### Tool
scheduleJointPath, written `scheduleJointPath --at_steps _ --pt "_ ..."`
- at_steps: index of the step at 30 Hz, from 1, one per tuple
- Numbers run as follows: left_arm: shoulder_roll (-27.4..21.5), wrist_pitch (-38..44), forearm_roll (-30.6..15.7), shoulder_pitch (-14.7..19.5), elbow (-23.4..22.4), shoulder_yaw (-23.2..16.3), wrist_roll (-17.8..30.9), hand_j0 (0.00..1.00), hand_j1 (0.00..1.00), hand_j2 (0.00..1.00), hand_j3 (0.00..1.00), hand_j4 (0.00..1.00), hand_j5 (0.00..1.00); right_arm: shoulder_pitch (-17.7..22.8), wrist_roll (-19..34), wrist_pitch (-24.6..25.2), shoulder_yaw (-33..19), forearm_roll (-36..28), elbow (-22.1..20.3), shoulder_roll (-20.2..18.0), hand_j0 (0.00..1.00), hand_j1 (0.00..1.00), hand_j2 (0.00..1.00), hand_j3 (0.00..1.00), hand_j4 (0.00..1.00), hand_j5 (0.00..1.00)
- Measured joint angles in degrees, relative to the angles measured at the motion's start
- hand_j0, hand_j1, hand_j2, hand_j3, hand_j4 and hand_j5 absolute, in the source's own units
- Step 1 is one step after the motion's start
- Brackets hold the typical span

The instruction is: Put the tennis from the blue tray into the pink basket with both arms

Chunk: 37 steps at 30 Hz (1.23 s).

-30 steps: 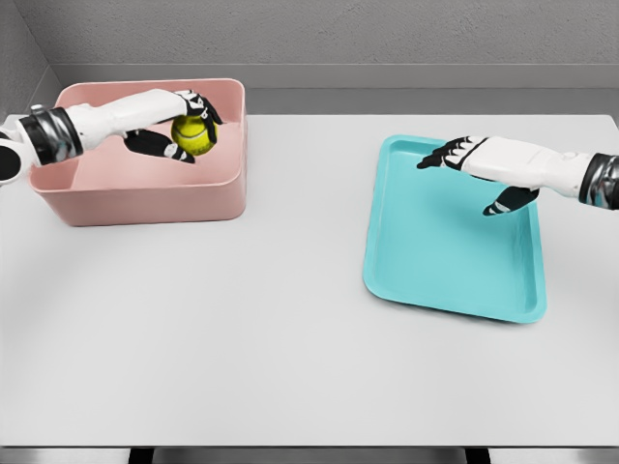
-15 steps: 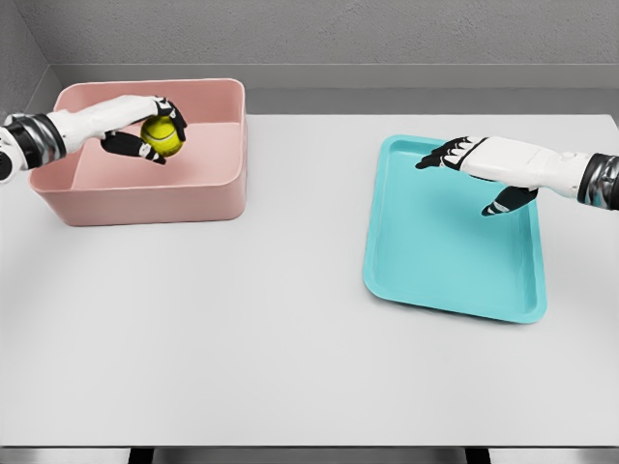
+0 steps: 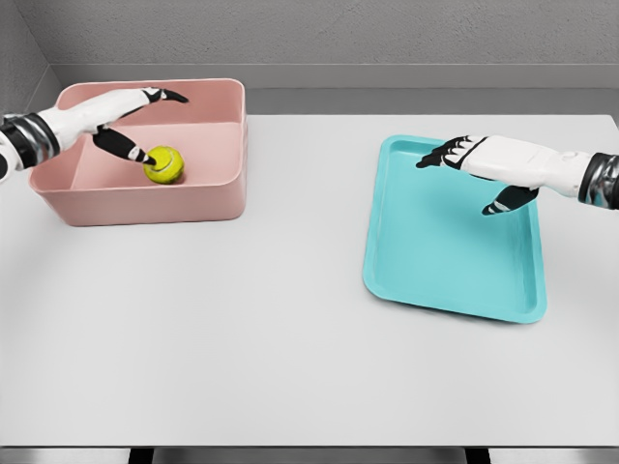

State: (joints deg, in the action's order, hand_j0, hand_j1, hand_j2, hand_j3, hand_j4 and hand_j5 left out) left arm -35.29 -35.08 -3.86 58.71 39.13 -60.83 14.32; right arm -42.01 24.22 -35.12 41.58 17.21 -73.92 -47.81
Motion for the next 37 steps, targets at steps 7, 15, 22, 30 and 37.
scheduleJointPath --at_steps 7,15,22,30,37 --pt "-2.84 0.01 -1.50 -1.75 4.71 6.42 0.11 1.00 1.00 1.00 1.00 1.00 1.00 0.00 -0.02 0.00 -0.06 -0.13 0.02 0.01 1.00 1.00 1.00 1.00 1.00 1.00" --pt "-8.29 0.00 -5.36 -4.39 13.48 7.45 0.15 1.00 1.00 1.00 1.00 1.00 1.00 0.00 -0.02 0.00 -0.02 -0.14 0.10 0.25 1.00 1.00 1.00 1.00 1.00 1.00" --pt "-16.25 0.01 -9.13 -8.52 27.18 7.22 0.13 1.00 1.00 1.00 1.00 1.00 1.00 0.00 -0.02 0.00 -0.03 -0.15 0.11 0.26 1.00 1.00 1.00 1.00 1.00 1.00" --pt "-22.16 0.00 -10.30 -13.18 37.30 6.86 0.06 1.00 1.00 1.00 1.00 1.00 1.00 0.00 -0.03 0.00 -0.01 -0.14 0.25 0.17 1.00 1.00 1.00 1.00 1.00 1.00" --pt "-23.76 0.00 -9.23 -14.94 40.02 6.89 0.26 1.00 1.00 1.00 1.00 1.00 1.00 0.09 -0.02 0.00 0.03 -0.09 0.63 0.19 1.00 1.00 1.00 1.00 1.00 1.00"
